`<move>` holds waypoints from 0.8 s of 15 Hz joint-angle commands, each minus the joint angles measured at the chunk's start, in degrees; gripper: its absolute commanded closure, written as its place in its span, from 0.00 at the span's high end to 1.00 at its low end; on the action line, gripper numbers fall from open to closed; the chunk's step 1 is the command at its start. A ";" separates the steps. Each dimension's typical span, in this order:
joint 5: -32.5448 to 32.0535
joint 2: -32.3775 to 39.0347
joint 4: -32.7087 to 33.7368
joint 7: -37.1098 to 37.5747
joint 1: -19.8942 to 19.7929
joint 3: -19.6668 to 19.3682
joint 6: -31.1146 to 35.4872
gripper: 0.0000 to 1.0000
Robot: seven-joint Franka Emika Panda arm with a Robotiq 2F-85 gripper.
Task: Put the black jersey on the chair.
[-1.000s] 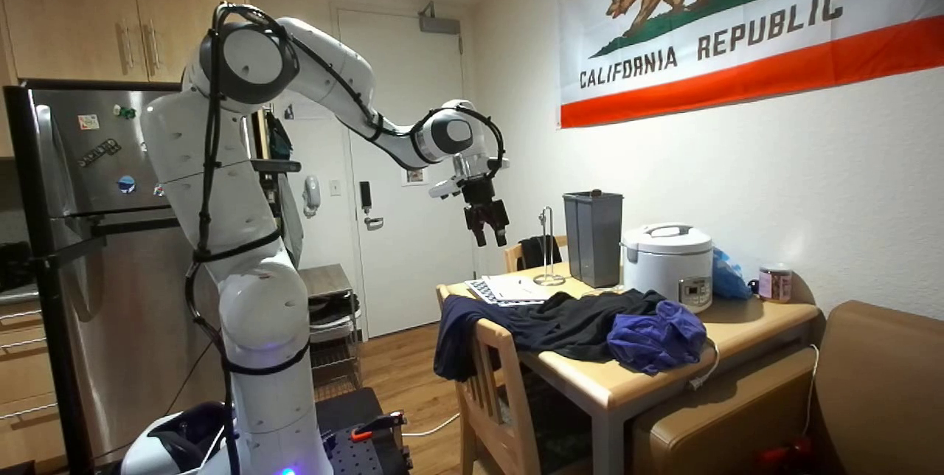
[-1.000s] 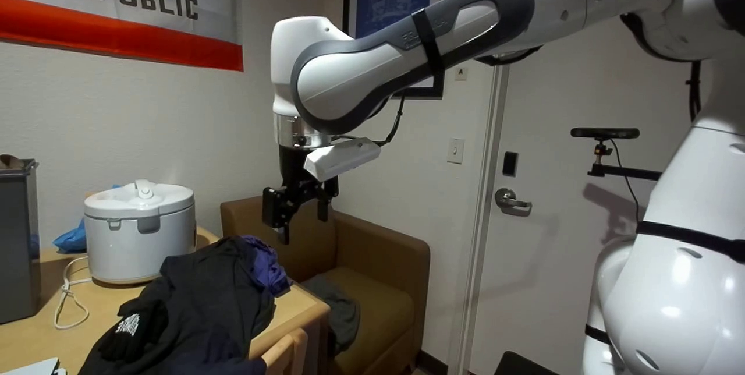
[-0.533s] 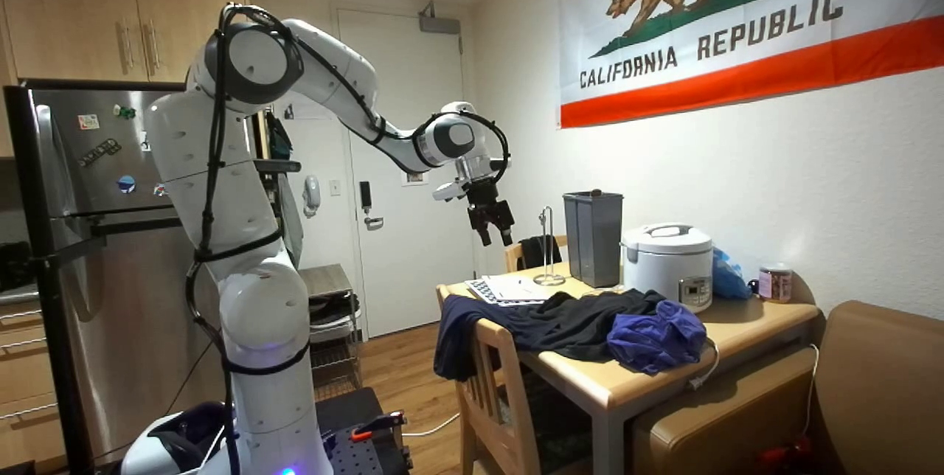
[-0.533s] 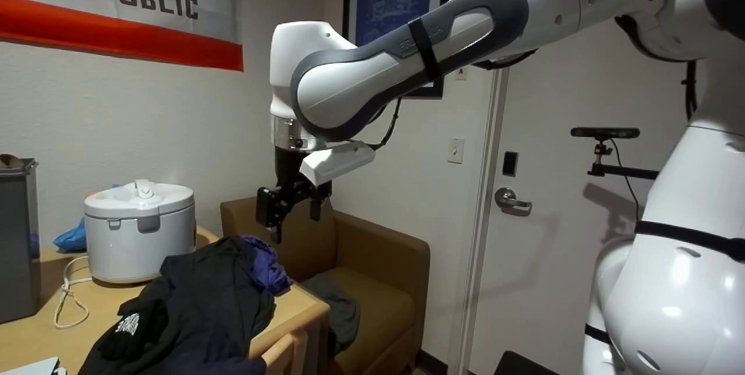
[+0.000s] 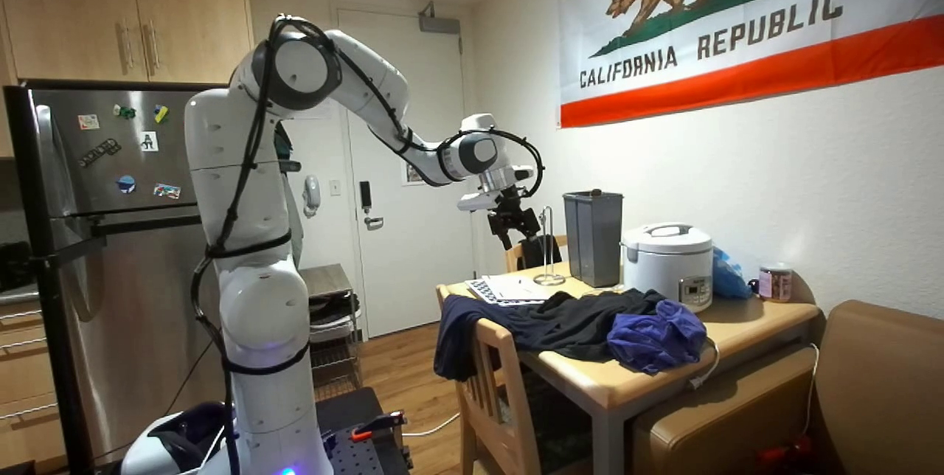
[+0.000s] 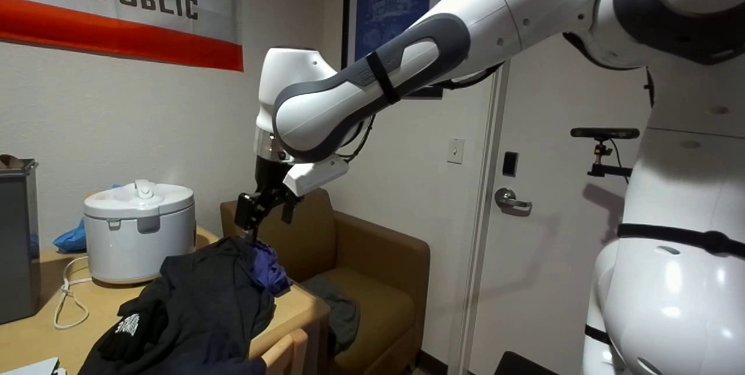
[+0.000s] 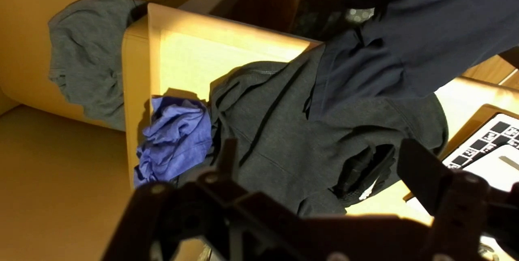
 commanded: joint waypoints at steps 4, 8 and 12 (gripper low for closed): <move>0.04 2.63 2.03 -0.54 0.83 -0.94 -0.11 1.00; 1.46 6.88 4.46 -2.36 0.68 -1.35 0.16 1.00; 3.14 13.01 9.16 -7.08 0.84 -1.36 -1.18 1.00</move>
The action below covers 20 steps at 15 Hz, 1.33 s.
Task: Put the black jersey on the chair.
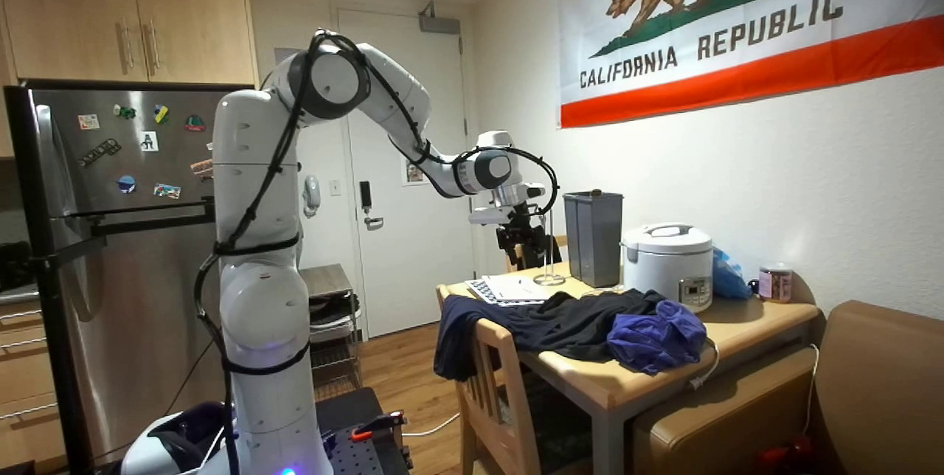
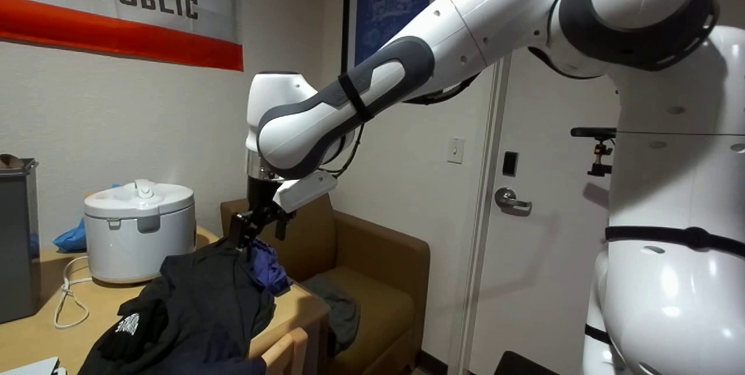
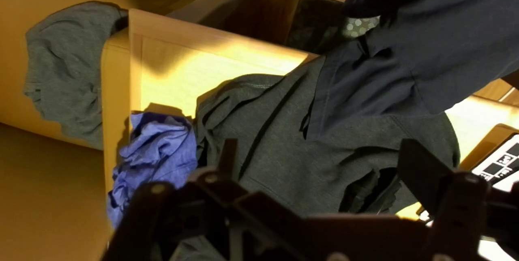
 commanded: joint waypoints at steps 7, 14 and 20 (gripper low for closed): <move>10.98 15.72 14.24 -18.30 -0.17 -0.50 -3.77 1.00; 7.02 16.23 13.79 -16.11 0.88 -1.56 -2.72 1.00; 8.70 24.60 22.54 -14.31 0.12 -2.40 -2.11 1.00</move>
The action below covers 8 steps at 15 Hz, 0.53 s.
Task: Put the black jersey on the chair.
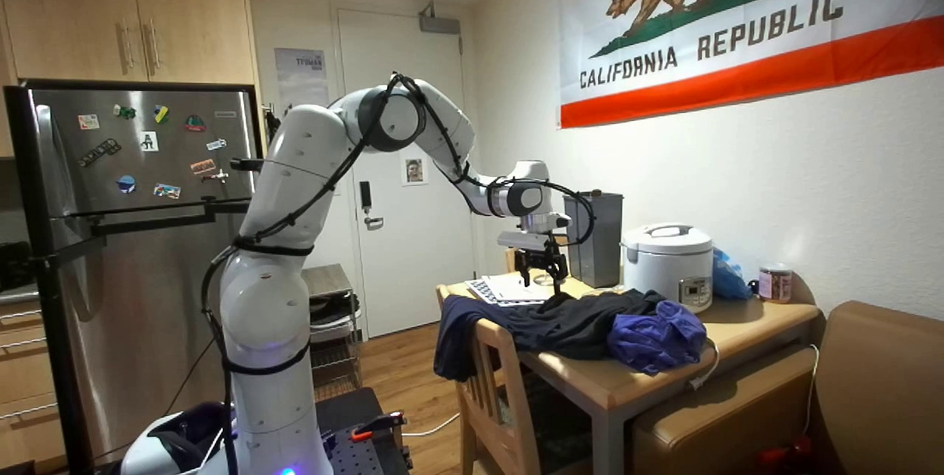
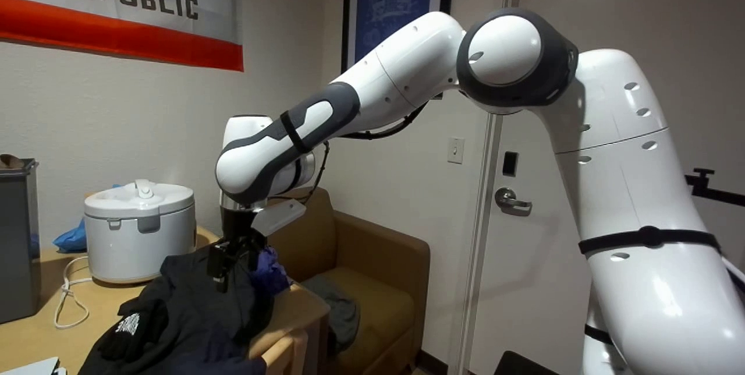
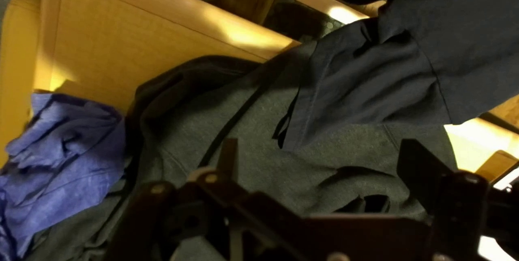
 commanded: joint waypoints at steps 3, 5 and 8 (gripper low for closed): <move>2.14 11.25 12.80 3.15 -0.50 -2.39 1.38 1.00; 1.69 14.99 16.95 5.57 -0.45 -4.03 1.59 1.00; 2.41 19.99 22.63 7.91 -1.05 -5.19 0.97 1.00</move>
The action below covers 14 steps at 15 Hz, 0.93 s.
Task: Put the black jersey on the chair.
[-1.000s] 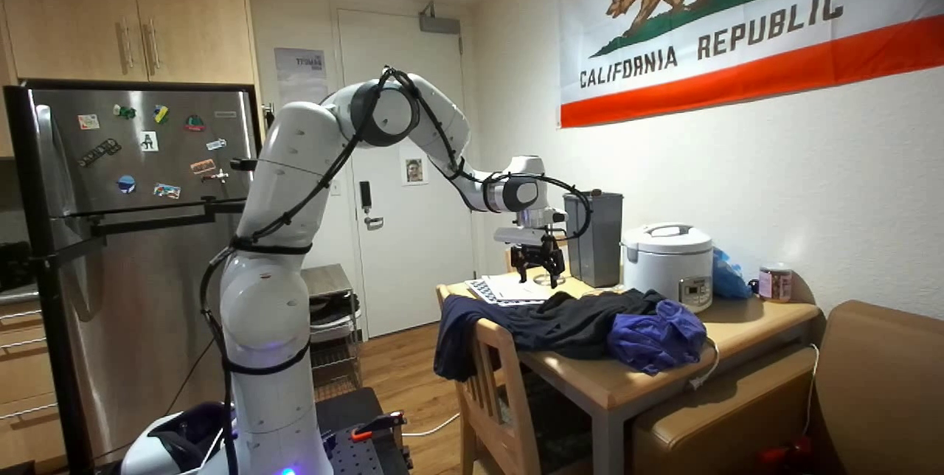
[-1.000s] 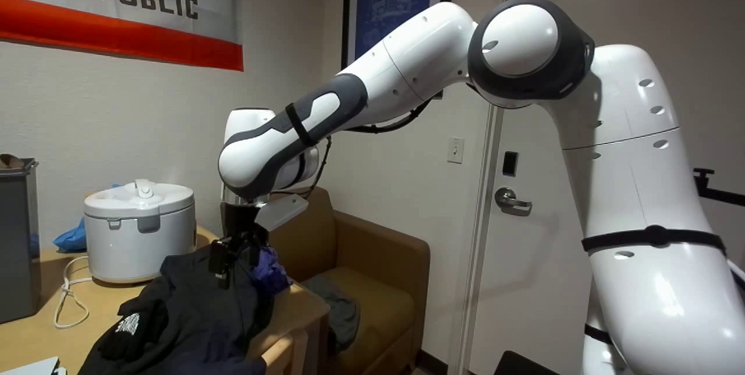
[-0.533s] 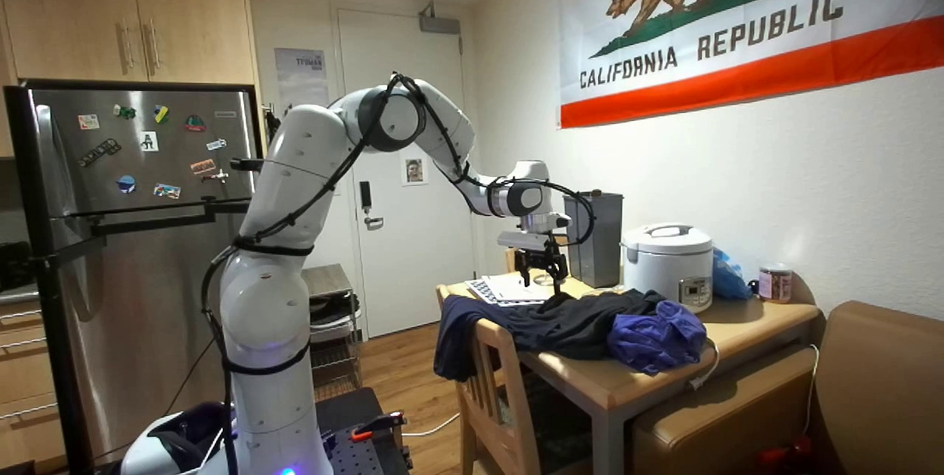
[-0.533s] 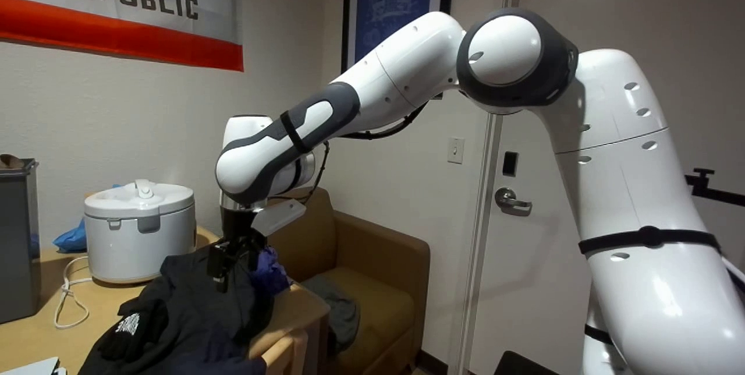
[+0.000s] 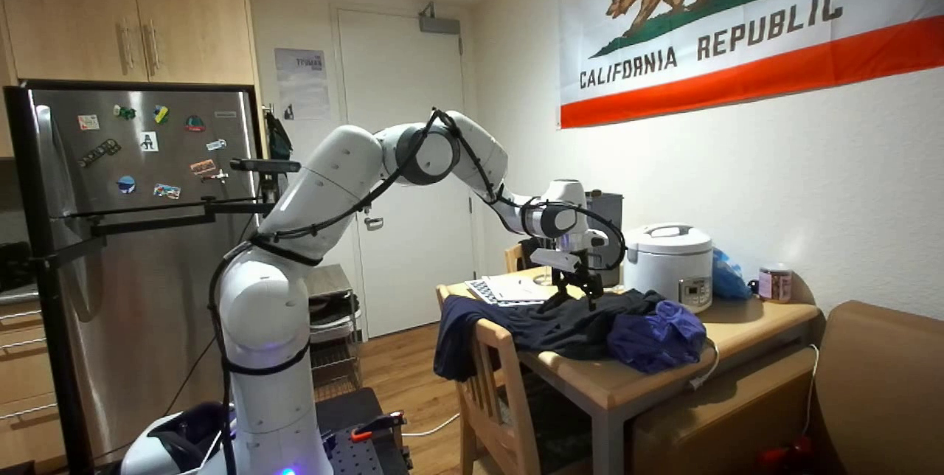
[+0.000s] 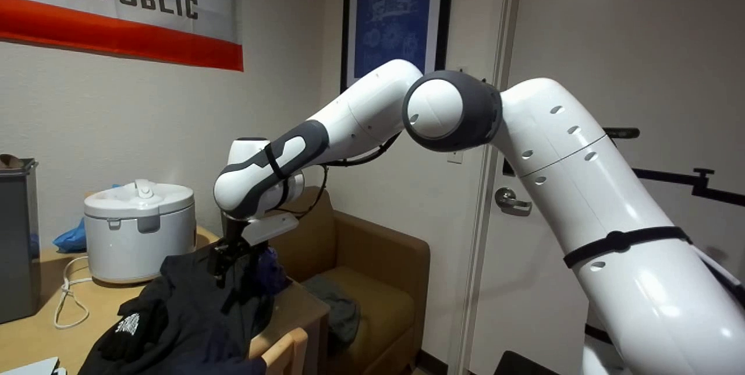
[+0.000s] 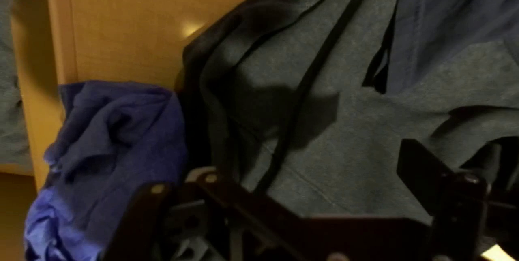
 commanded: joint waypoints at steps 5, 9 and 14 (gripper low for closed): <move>1.52 11.47 14.14 4.37 -0.88 -1.10 -0.26 1.00; 1.35 13.24 16.82 4.92 -0.22 -1.27 0.23 0.58; 1.80 11.15 15.93 6.02 -0.21 -1.02 2.21 0.20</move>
